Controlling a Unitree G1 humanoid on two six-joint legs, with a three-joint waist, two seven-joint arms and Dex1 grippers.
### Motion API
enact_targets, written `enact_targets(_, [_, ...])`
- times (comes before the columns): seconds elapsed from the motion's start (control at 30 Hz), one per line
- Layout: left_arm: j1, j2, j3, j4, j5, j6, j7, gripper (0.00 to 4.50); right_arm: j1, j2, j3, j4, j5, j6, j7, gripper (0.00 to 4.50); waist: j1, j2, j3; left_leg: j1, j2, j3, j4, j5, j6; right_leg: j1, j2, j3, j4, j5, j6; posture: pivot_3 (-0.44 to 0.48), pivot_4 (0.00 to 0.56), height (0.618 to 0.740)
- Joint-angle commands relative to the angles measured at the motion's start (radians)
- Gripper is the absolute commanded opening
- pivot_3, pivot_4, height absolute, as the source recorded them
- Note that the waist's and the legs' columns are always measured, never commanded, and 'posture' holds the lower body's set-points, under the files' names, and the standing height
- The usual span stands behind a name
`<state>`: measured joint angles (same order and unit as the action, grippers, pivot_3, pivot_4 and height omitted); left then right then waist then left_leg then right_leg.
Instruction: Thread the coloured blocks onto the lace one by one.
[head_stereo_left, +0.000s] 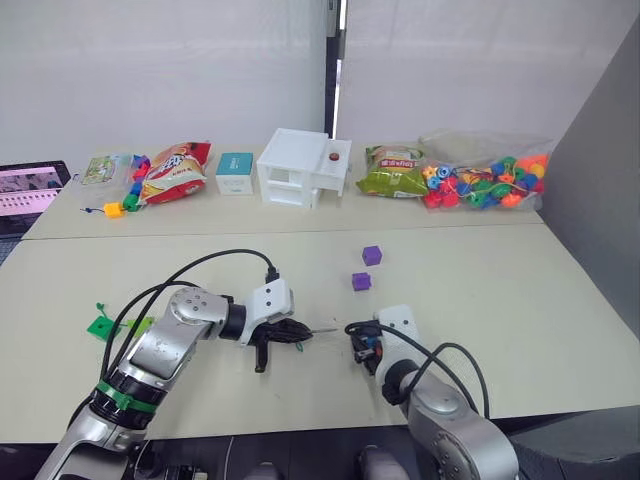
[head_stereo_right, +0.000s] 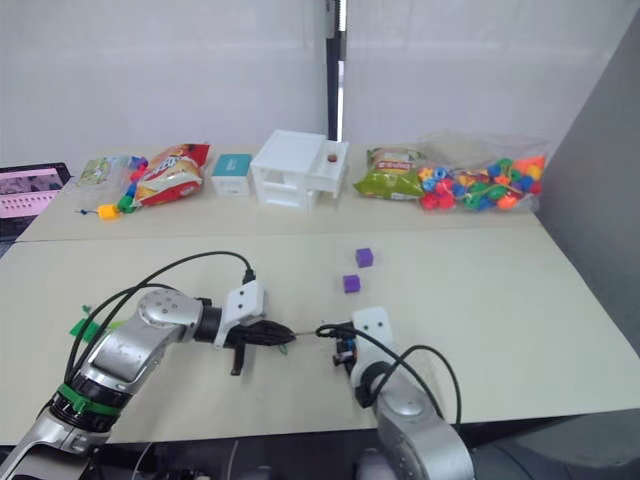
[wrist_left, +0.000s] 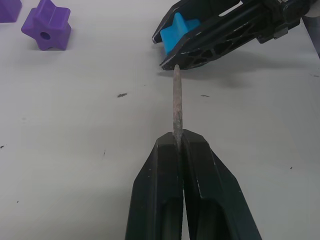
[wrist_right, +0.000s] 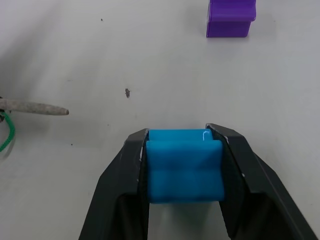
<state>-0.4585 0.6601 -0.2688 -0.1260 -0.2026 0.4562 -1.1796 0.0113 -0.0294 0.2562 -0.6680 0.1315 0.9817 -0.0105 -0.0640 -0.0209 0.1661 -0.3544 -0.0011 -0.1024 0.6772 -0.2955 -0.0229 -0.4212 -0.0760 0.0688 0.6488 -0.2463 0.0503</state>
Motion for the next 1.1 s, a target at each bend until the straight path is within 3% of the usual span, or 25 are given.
enact_targets(0.03, [-0.018, 0.012, 0.012, -0.028, -0.015, -0.005, -0.011, 0.00, 0.007, 0.002, -0.003, 0.024, -0.003, -0.024, 0.004, 2.23, 0.001, 0.000, 0.000, 0.000, 0.000, 0.000, 0.000, 0.000, 0.000, 0.000, 0.000, 0.000, 0.000, 0.000, 0.000, 0.000, 0.150, 0.740])
enact_targets(0.2, [-0.021, 0.013, 0.017, -0.034, -0.023, 0.009, -0.013, 0.00, -0.023, -0.065, -0.064, -0.078, 0.036, -0.013, 0.075, 3.94, 0.004, 0.000, 0.000, 0.000, 0.000, 0.000, 0.000, 0.000, 0.000, 0.000, 0.000, 0.000, 0.000, 0.000, 0.000, 0.000, 0.150, 0.740])
enact_targets(0.27, [-0.019, 0.010, 0.019, -0.044, -0.033, 0.028, -0.012, 0.00, -0.059, -0.143, -0.091, -0.124, 0.079, 0.015, 0.159, 4.43, 0.007, 0.000, 0.000, -0.001, -0.001, 0.000, 0.000, 0.000, 0.000, 0.000, -0.001, 0.000, 0.000, 0.000, 0.000, 0.000, 0.150, 0.740])
enact_targets(0.4, [-0.003, 0.016, 0.018, -0.074, -0.038, 0.054, -0.005, 0.00, -0.148, -0.375, -0.159, -0.148, 0.233, 0.045, 0.431, 4.43, 0.011, 0.000, 0.000, -0.001, 0.000, 0.000, 0.000, 0.000, 0.000, 0.000, 0.000, 0.000, -0.001, 0.000, 0.000, 0.000, 0.150, 0.740])
enact_targets(0.5, [0.018, 0.036, 0.002, -0.115, -0.031, 0.079, 0.000, 0.00, -0.231, -0.561, -0.177, -0.062, 0.352, -0.011, 0.701, 4.43, 0.011, 0.000, 0.001, -0.001, 0.000, 0.000, 0.000, 0.000, 0.001, 0.001, 0.000, 0.000, -0.001, 0.000, 0.000, 0.000, 0.150, 0.740])
enact_targets(0.63, [0.031, 0.048, -0.014, -0.169, -0.038, 0.132, 0.012, 0.00, -0.365, -0.727, -0.073, 0.126, 0.325, -0.177, 0.974, 4.43, 0.017, -0.001, 0.001, -0.001, 0.000, 0.001, 0.001, -0.001, 0.001, 0.001, 0.000, 0.000, -0.002, 0.000, 0.000, 0.000, 0.150, 0.740])
enact_targets(0.8, [0.054, 0.066, -0.023, -0.236, -0.037, 0.181, 0.042, 0.00, -0.553, -0.776, 0.117, 0.453, 0.125, -0.530, 1.217, 4.43, 0.018, -0.001, 0.001, -0.001, 0.000, 0.002, 0.001, -0.001, 0.001, 0.001, 0.000, 0.000, -0.002, 0.000, 0.000, 0.000, 0.150, 0.740])
enact_targets(0.97, [0.071, 0.076, -0.029, -0.253, -0.036, 0.185, 0.058, 0.00, -0.664, -0.731, 0.206, 0.710, 0.001, -0.803, 1.352, 4.43, 0.020, -0.001, 0.002, -0.002, 0.000, 0.002, 0.001, -0.001, 0.001, 0.000, -0.001, 0.000, -0.002, 0.000, 0.000, 0.000, 0.150, 0.740])
enact_targets(1.1, [0.078, 0.082, -0.033, -0.257, -0.039, 0.184, 0.065, 0.00, -0.717, -0.690, 0.217, 0.832, -0.032, -0.914, 1.419, 4.43, 0.021, -0.001, 0.002, -0.002, 0.000, 0.002, 0.001, -0.001, 0.001, -0.001, -0.001, 0.000, -0.002, 0.000, 0.000, 0.000, 0.150, 0.740])
